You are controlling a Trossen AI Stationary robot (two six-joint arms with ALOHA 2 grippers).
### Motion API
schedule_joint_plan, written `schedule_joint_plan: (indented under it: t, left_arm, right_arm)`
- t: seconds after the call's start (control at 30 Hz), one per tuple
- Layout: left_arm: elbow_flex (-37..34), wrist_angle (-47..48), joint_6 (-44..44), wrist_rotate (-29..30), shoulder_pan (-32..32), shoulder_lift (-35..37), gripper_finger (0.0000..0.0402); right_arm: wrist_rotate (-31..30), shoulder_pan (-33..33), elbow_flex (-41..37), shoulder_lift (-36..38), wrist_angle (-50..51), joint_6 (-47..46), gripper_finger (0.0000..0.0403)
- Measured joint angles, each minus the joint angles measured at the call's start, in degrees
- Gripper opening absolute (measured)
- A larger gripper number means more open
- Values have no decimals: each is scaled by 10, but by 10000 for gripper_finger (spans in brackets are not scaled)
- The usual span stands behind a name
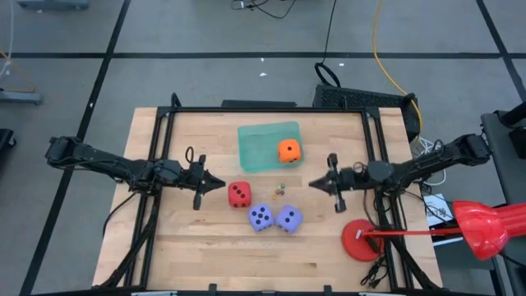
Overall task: Pick & Place Dice
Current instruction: Put the right large blue dice into the basket
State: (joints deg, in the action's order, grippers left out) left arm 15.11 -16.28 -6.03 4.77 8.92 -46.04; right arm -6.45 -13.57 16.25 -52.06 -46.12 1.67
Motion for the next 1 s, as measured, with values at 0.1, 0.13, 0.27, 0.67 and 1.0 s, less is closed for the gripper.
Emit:
schedule_joint_plan:
  t: [0.1,0.13,0.27,0.67,1.0]
  left_arm:
    - [0,-5,-5,-8,5,0,35]
    - [0,-6,-12,-2,6,0,35]
    - [0,-5,-22,21,6,0,35]
    - [1,-1,-92,45,28,-22,35]
    - [14,-3,-92,53,33,-64,35]
  right_arm:
    - [-40,-9,-31,-18,-52,17,1]
    - [-50,-11,-37,-23,-62,20,1]
    - [-74,-11,-50,-39,-56,8,1]
    - [-177,-30,-50,-147,-109,-51,107]
    - [-130,-39,-9,-204,-114,-67,283]
